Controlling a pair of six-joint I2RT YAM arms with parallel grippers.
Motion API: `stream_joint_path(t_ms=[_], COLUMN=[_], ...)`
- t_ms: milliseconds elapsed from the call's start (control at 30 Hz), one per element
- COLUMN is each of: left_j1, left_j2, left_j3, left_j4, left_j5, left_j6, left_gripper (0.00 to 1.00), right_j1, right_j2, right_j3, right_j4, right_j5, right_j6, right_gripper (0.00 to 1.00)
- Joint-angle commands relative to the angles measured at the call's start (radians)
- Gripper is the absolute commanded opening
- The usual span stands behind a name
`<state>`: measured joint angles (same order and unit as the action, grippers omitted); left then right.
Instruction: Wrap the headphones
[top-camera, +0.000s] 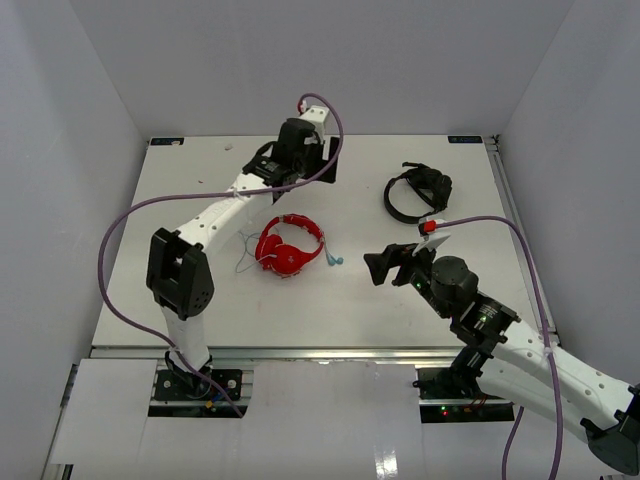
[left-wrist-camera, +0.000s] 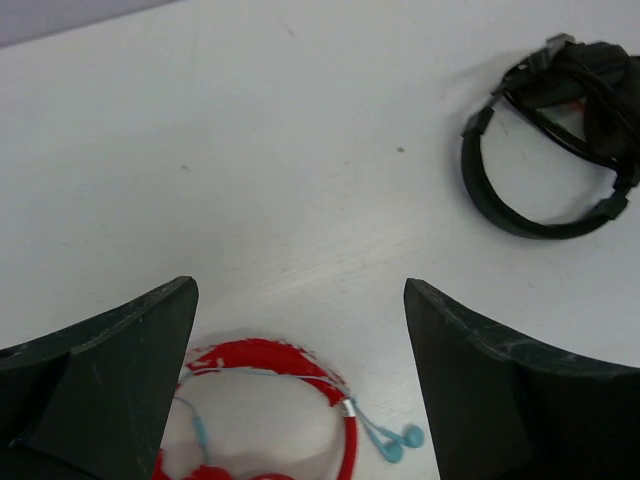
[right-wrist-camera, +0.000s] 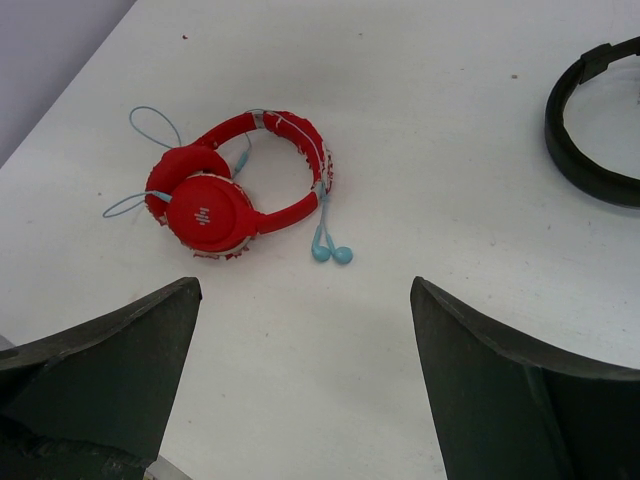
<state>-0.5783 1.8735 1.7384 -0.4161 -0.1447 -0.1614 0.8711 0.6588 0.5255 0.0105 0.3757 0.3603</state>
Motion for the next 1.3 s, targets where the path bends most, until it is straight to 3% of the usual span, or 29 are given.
stream_joint_path(t_ms=[0,133,467,600,767,900,1000,1133,1267], left_j1=[0.034,0.047,0.048,0.048,0.062,0.125,0.176,0.214,0.238], left_j2=[-0.060,-0.039,-0.017,-0.002,0.068,0.062,0.019,-0.035,-0.211], left_j3=[0.016,-0.026,-0.177,-0.191,-0.138,-0.097,-0.131,-0.111,-0.277], left_j4=[-0.050,-0.069,-0.047,-0.042,-0.037,0.015,0.090,0.083,0.116], left_j5=[0.112,0.191,0.417,0.407,0.276,0.345,0.297,0.064,0.052], left_j6=[0.155,0.155,0.368,0.481,0.551,0.434,0.289,-0.014,-0.249], left_gripper=[0.93,0.83,0.79,0.79,0.73,0.69,0.71,0.72,0.76], right_j1=[0.005,0.005,0.005,0.005,0.005,0.005,0.004,0.003,0.002], right_j2=[-0.022,-0.018,-0.047,-0.057,-0.051,0.027,0.130,0.298,0.499], right_j3=[-0.004,-0.005,-0.008,-0.012,-0.021,-0.072,-0.102,-0.059,0.061], right_j4=[0.062,0.063,0.063,0.065,0.080,0.198,0.316,0.457,0.543], right_j5=[-0.017,-0.017,-0.032,-0.032,-0.034,0.000,0.045,0.002,-0.046], right_j6=[-0.008,-0.011,-0.011,-0.011,-0.015,-0.049,-0.054,-0.080,-0.162], right_gripper=[0.92,0.92,0.92,0.92,0.92,0.96,1.00,0.88,0.85])
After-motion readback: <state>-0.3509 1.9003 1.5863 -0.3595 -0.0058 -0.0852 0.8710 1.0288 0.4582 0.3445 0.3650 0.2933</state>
